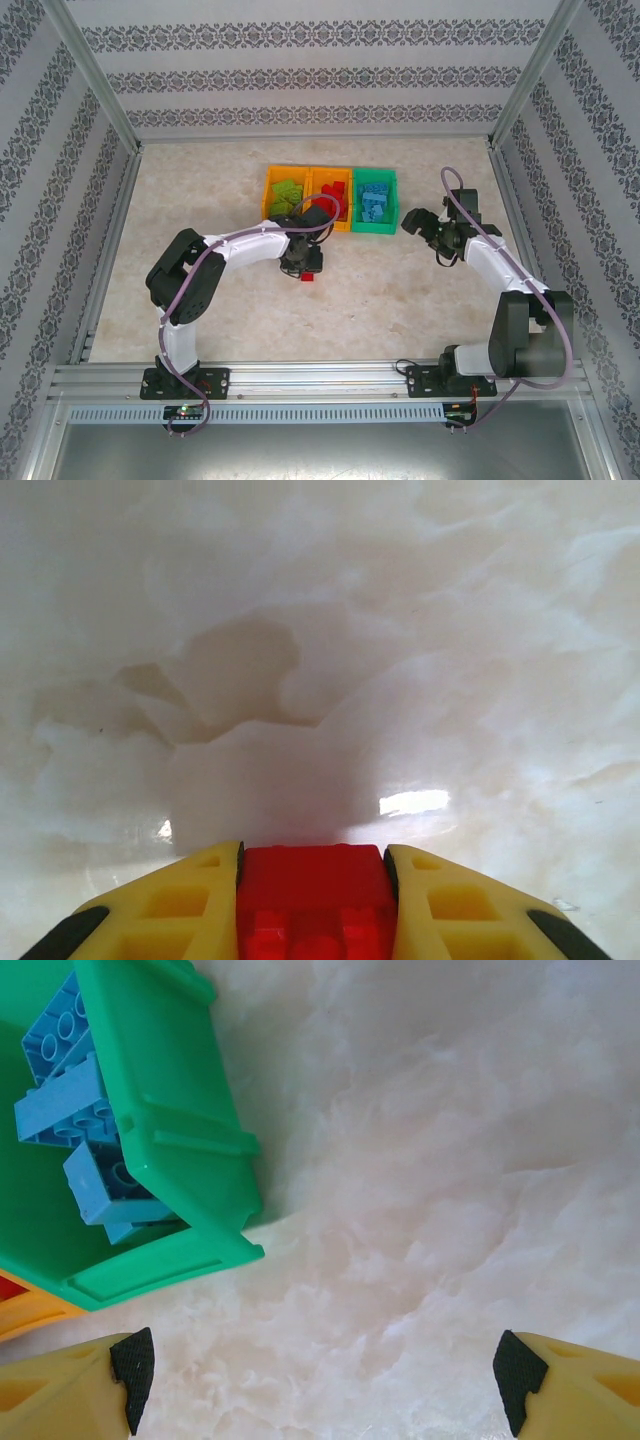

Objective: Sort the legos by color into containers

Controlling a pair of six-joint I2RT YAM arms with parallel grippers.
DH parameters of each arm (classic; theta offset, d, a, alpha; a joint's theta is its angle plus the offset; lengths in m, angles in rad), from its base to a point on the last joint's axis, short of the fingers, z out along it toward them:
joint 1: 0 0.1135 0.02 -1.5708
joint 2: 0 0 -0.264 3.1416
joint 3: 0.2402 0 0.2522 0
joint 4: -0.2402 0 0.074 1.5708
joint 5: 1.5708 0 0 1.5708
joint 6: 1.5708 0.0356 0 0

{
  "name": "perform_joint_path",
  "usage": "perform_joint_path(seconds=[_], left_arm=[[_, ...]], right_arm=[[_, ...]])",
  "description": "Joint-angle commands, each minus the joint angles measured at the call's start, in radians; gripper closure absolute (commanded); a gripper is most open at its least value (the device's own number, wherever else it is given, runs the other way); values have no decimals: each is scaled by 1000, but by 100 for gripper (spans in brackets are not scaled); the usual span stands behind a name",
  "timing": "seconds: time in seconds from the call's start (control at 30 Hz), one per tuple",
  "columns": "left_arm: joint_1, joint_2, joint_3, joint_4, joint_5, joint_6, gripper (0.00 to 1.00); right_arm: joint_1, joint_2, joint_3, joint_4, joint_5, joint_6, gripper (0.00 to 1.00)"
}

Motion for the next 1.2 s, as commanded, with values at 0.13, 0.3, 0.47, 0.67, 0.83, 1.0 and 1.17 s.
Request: perform_joint_path(seconds=[0.13,0.3,0.47,0.67,0.83,1.0,1.17], left_arm=[[16,38,266,-58,-46,108,74],[72,149,492,-45,-17,153,74],[123,312,728,-68,-23,189,72],[167,467,954,-62,15,212,64],[171,553,1107,-122,-1,242,36],[173,541,1100,-150,-54,252,5],[172,478,1043,-167,-117,257,0]], right_arm=[[-8,-30,-19,33,-33,-11,9],[-8,-47,-39,43,-32,-2,9],[-8,-62,-41,48,-40,1,9],[-9,-90,-57,79,-35,-72,6],[-8,-145,-104,184,60,-240,2],[-10,-195,-174,354,220,-399,2],[-10,-160,-258,575,272,-483,2]])
